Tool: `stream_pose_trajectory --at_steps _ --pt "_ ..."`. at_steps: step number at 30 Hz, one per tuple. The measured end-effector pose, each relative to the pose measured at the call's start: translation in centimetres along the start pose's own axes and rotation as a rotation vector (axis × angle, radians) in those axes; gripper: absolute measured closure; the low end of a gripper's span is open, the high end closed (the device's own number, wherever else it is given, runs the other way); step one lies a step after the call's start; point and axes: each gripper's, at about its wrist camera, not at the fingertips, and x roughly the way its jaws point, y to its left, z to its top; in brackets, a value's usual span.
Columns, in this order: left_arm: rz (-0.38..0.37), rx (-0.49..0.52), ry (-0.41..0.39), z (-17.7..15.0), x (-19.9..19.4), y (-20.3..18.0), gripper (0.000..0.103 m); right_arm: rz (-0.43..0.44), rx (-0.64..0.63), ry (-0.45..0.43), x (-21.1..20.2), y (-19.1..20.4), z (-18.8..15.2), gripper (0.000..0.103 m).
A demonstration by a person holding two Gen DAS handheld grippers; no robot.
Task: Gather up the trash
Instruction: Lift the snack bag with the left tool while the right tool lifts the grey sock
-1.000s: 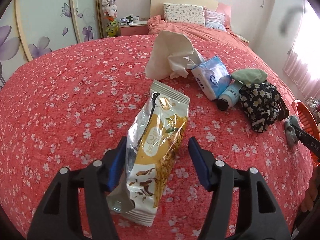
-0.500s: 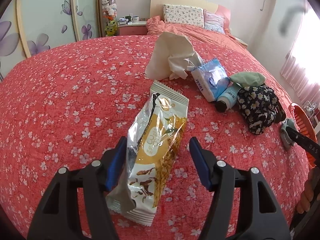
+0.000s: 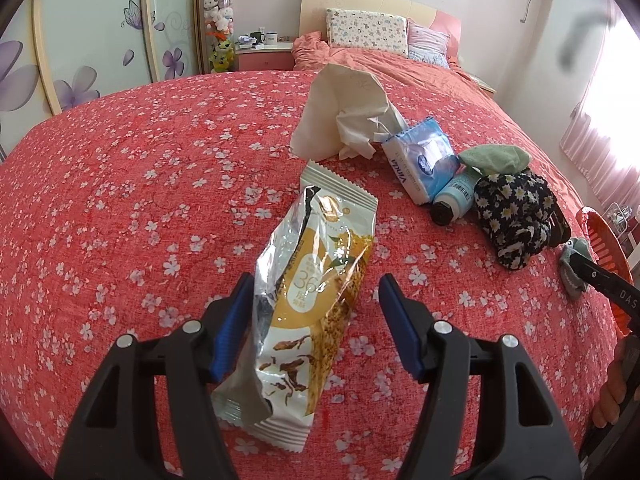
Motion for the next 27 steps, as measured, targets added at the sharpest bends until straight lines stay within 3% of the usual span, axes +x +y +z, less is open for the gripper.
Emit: stream_pose_trajectory --at_steps 2,4,5,7,10,12,13,15,27 --pt "0.022 0.017 0.002 0.0 0.1 -0.5 0.04 -0.012 -0.011 -0.001 0.0 0.1 -0.1 0.05" --pt "0.048 0.059 0.01 0.0 0.2 -1.3 0.04 -0.068 -0.043 0.014 0.1 1.1 -0.1 0.028" --pt "0.06 0.088 0.014 -0.1 0.2 -1.6 0.04 -0.108 -0.047 0.022 0.3 1.5 -0.1 0.011" --pt "0.07 0.117 0.012 0.0 0.2 -1.8 0.038 -0.149 -0.055 0.032 0.9 2.0 -0.1 0.011" --pt "0.066 0.13 0.012 0.1 0.3 -1.9 0.042 -0.233 -0.067 0.028 1.3 2.5 0.3 0.03" --pt "0.037 0.128 0.011 0.2 0.3 -1.9 0.054 -0.209 -0.06 0.016 1.0 2.3 0.4 0.061" --pt "0.035 0.135 0.006 0.2 0.3 -2.0 0.06 -0.194 -0.057 0.017 0.9 2.1 0.5 0.068" --pt "0.031 0.148 0.004 0.2 0.2 -2.2 0.063 -0.17 -0.049 0.006 0.4 1.9 0.6 0.085" --pt "-0.06 0.113 -0.049 -0.2 -2.9 -1.5 0.073 -0.132 -0.053 -0.114 -4.6 0.8 0.7 0.09"
